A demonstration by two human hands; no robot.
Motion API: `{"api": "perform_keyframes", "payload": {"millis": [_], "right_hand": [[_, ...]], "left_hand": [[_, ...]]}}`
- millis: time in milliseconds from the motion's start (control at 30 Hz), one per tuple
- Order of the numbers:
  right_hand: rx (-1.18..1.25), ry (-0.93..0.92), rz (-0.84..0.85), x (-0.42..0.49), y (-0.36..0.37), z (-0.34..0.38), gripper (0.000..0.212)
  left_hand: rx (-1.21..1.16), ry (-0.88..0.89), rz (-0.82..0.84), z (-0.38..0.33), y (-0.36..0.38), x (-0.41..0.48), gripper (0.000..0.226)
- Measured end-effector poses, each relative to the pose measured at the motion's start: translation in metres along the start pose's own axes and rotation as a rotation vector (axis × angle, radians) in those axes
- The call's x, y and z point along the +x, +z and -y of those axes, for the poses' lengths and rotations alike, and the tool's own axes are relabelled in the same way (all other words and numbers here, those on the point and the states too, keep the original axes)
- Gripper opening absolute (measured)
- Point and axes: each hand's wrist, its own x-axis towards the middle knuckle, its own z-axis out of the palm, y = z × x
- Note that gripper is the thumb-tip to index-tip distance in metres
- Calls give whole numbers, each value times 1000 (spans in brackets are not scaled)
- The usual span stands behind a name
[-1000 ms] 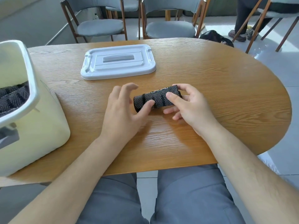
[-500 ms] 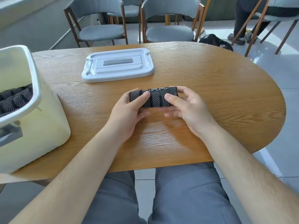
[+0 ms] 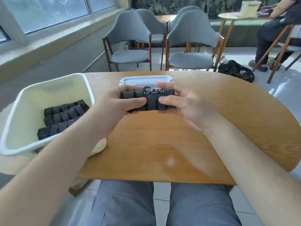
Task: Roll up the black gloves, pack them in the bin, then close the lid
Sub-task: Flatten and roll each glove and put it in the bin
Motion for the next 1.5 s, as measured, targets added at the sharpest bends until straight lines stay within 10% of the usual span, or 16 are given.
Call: {"api": "perform_keyframes", "payload": {"millis": [600,1033,1500], "right_hand": [[-826,102,414,149,220,21,19],[-1287,270,555,198,263,-37,38],[-1748,-111,588,186,273,-37,26]], "left_hand": [[814,-300,-212,-43,-208,-19,19],[1561,-482,120,10,-216,34,29],[1696,-574,151,12,-196,27,21]]}}
